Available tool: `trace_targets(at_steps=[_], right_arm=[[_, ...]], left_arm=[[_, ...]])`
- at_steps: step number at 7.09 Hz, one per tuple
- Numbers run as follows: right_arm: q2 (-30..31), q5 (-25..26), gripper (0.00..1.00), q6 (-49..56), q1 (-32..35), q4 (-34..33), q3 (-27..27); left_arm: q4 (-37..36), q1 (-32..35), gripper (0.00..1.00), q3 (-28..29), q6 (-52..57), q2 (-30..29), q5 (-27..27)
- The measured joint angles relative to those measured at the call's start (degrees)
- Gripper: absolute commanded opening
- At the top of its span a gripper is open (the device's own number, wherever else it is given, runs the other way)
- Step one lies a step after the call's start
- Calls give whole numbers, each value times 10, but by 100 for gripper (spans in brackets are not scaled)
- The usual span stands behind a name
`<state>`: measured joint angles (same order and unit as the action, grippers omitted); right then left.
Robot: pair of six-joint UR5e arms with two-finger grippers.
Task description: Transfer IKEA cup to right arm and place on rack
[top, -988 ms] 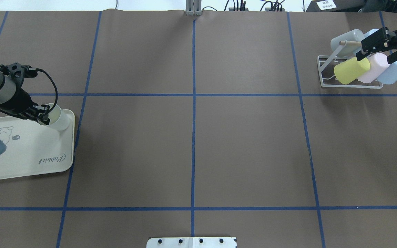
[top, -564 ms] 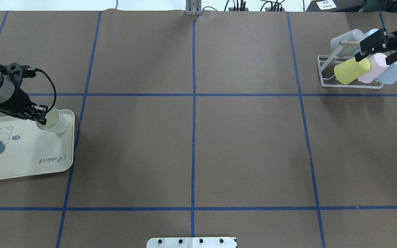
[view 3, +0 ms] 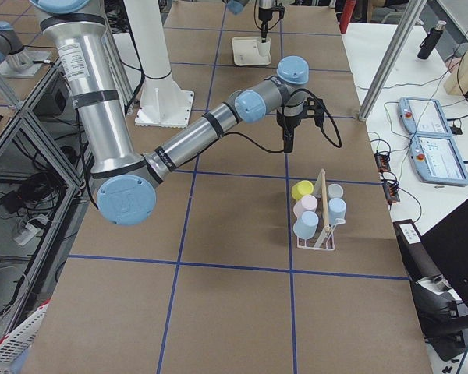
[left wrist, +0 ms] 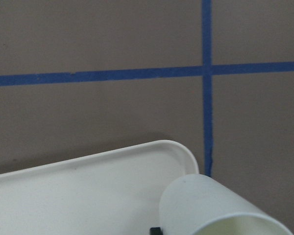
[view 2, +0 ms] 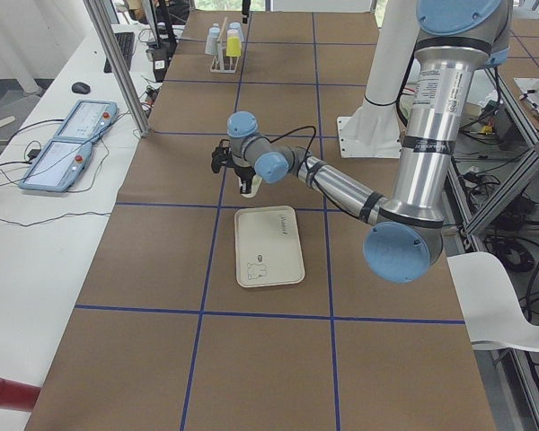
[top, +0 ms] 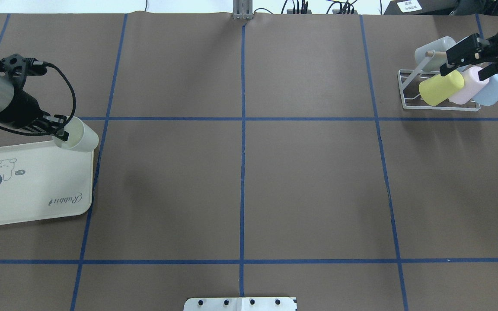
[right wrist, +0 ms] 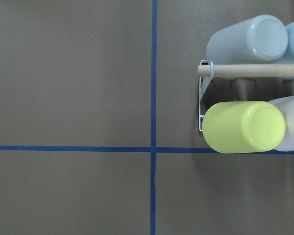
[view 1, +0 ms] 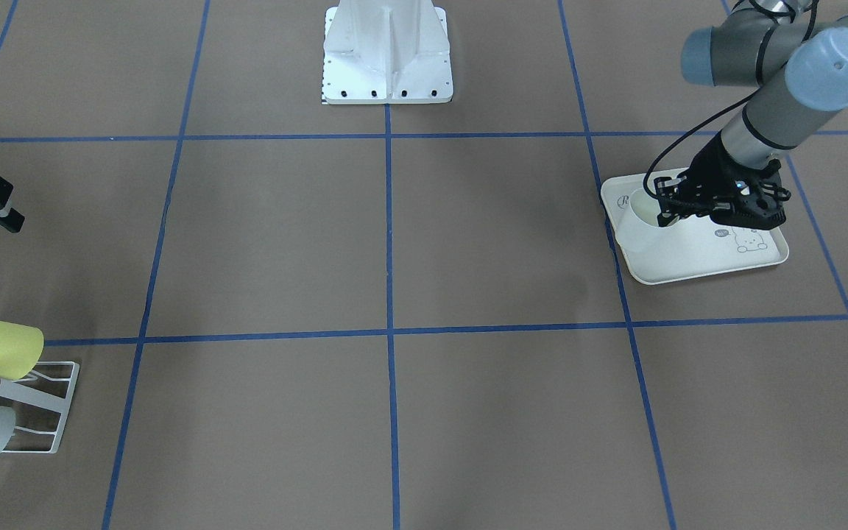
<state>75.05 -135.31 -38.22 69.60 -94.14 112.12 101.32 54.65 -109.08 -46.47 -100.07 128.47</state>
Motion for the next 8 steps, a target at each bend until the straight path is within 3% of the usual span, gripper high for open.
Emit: trace_targets(at_steps=[2,5,6,8], right_arm=[[0,10,100,-89,-43,62,11],[-2,44,100,-315,-118,237,13],[-3,44,100,-377,-130,293,14],[-2,42,100,-515,-151,453,8]], left_arm=[[-25,0,0,-45,-93,-36,22],[-5,-19,0,-58,-298,-142,63],[30,-32,0,-57,-342,-154,72],[174,-55,0,-45,-476,-163,88]])
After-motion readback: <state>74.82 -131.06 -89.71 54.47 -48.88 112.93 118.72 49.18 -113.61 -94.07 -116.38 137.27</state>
